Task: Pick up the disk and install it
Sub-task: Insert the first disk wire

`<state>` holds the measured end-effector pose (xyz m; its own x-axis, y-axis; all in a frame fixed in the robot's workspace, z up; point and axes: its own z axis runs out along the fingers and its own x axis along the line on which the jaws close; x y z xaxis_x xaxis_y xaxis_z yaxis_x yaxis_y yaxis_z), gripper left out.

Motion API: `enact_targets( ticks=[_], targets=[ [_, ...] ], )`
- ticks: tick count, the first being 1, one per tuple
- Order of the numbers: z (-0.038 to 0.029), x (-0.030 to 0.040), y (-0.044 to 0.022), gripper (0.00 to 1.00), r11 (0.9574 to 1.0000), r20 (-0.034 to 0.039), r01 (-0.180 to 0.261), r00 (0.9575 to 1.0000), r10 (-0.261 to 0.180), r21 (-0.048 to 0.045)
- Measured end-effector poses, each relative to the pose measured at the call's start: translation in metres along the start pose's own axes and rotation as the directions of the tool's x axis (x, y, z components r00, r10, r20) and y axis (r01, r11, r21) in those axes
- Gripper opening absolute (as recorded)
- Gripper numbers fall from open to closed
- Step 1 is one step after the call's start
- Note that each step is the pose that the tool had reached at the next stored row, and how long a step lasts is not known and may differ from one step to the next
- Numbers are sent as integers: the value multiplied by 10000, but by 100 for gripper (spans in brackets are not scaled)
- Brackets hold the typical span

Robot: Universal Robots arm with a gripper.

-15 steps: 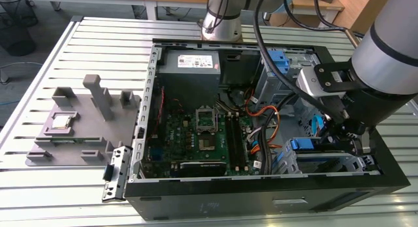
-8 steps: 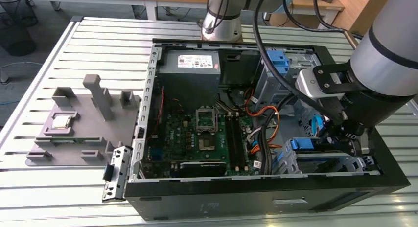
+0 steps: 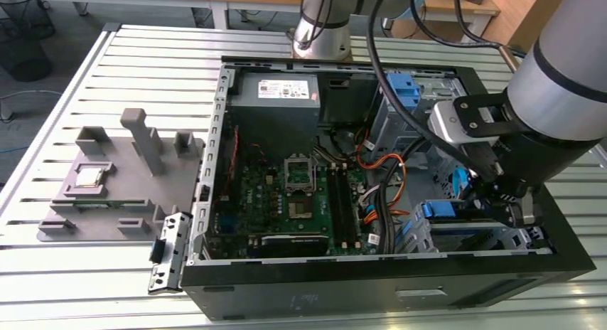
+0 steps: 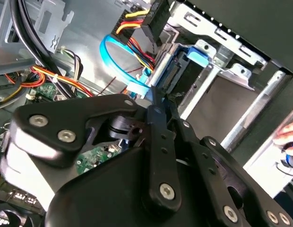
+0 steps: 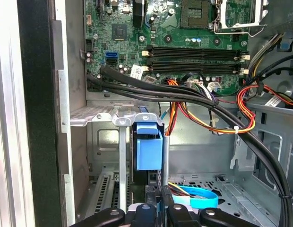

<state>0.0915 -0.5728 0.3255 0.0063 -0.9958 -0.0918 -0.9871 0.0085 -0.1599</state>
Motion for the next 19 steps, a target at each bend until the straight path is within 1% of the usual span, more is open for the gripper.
enact_targets(
  ticks=[1,2,3,4,6,8,14,15,17,19],
  targets=[
    [0,0,0,17,10000,-3,1,10000,-1,0],
    [0,1,0,23,10000,-6,1,10000,-1,1],
    [-1,1,0,23,10000,-7,1,10000,-1,0],
    [-3,1,-1,29,10000,-12,2,10000,-2,0],
    [-5,1,-1,29,10000,-15,2,10000,-2,0],
    [-43,-3,-7,29,10000,-11,2,10000,-2,0],
    [-201,-18,-33,29,10000,-12,2,10000,-2,0],
    [-212,-19,-35,29,10000,-12,1,10000,-1,0],
    [-213,-19,-35,29,10000,-10,2,10000,-2,0],
    [-260,-24,-42,29,10000,-11,2,10000,-2,0]
  ],
)
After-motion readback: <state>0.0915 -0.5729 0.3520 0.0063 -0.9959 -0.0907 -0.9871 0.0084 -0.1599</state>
